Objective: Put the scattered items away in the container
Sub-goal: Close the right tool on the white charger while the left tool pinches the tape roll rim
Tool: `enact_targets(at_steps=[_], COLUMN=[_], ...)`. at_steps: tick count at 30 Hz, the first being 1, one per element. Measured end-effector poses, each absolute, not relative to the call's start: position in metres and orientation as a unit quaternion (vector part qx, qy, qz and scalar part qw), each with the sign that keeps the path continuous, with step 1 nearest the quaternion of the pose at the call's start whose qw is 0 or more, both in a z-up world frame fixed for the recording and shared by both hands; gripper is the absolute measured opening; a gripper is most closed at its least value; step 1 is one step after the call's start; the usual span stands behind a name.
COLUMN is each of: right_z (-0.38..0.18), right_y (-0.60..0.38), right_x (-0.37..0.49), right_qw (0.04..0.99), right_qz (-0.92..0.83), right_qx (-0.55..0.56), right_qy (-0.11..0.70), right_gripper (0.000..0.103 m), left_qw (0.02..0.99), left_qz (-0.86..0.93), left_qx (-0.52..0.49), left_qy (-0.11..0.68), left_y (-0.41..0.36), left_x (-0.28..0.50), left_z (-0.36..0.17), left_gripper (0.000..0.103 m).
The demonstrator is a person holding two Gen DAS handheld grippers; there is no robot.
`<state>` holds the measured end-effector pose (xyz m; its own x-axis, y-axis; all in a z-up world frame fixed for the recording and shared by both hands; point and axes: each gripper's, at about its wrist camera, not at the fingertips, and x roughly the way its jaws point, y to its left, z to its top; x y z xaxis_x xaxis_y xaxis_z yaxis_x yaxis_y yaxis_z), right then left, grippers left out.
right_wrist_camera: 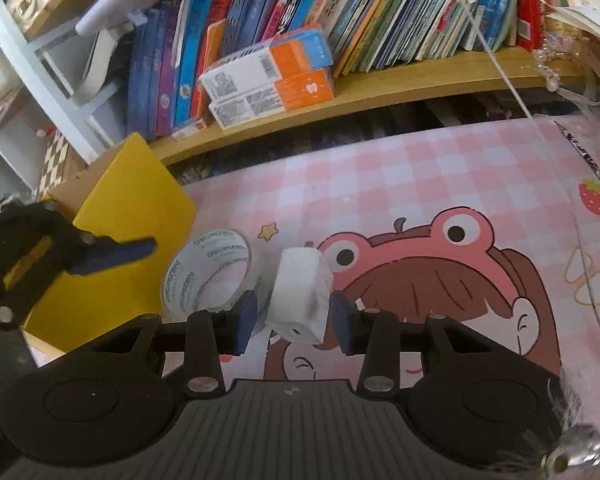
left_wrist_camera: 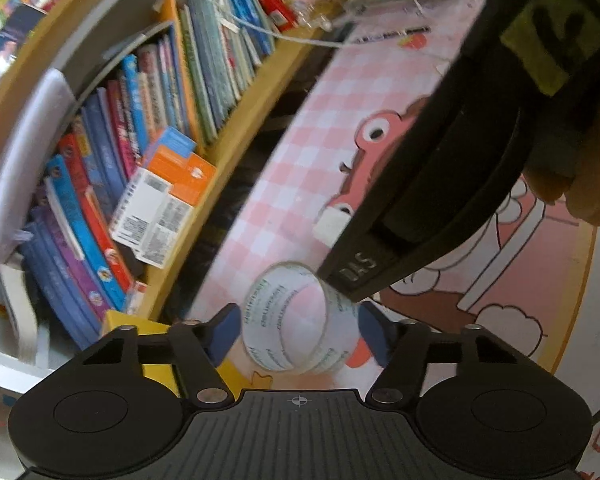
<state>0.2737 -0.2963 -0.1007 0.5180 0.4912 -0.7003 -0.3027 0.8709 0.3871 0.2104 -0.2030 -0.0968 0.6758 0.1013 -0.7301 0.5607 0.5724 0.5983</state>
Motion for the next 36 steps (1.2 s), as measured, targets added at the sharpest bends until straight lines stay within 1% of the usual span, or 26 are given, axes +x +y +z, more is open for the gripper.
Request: enact_targets(at_steps=[4,7,9,11,16,18,27,30,31,33,36], right_z=[-0.107,-0.109,-0.109,-0.109,-0.109,-0.11,-0.118,-0.12,-0.12,-0.118,-0.116], right_y=[-0.293,-0.296,-0.298,-0.298,-0.294,-0.292,-0.286,-0.286,-0.287,-0.29,-0.297], right_x=[0.279,0.28,0.28,0.278,0.28,0.282,0.292,0.293,0.293,0.291,0.287], right_qw=[0.86,0.859,0.858,0.858,0.859,0.857,0.851,0.851,0.852,0.854,0.857], right_qz=[0.229,0.227,0.228,0.228,0.23,0.23,0.231,0.231,0.231,0.228,0.221], right_qx=[0.106,0.114,0.119,0.119,0.11,0.109,0.099,0.098,0.098,0.1,0.106], right_qy=[0.444,0.445,0.445,0.444,0.444,0.447,0.462,0.461,0.46,0.457,0.454], right_gripper=[0.038,0.034,0.029,0.028,0.029,0.031,0.035,0.034,0.033,0.029,0.026], left_qw=[0.796,0.792,0.789,0.787,0.781,0.78,0.78,0.781,0.781,0.782,0.782], left_qz=[-0.147,-0.146,-0.148,-0.151,-0.16,-0.161,-0.161,-0.163,-0.165,-0.172,-0.18], left_qx=[0.44,0.443,0.441,0.44,0.441,0.44,0.434,0.434,0.433,0.426,0.422], left_qy=[0.388,0.395,0.4,0.405,0.412,0.415,0.421,0.418,0.419,0.422,0.422], left_y=[-0.202,-0.202,-0.202,-0.202,-0.204,-0.204,-0.2,-0.2,-0.2,-0.199,-0.199], left_x=[0.216,0.219,0.221,0.222,0.225,0.226,0.229,0.229,0.228,0.228,0.226], left_z=[-0.105,-0.109,-0.112,-0.114,-0.122,-0.125,-0.132,-0.133,-0.133,-0.133,-0.133], left_gripper=[0.055,0.05,0.044,0.041,0.04,0.04,0.04,0.039,0.038,0.028,0.022])
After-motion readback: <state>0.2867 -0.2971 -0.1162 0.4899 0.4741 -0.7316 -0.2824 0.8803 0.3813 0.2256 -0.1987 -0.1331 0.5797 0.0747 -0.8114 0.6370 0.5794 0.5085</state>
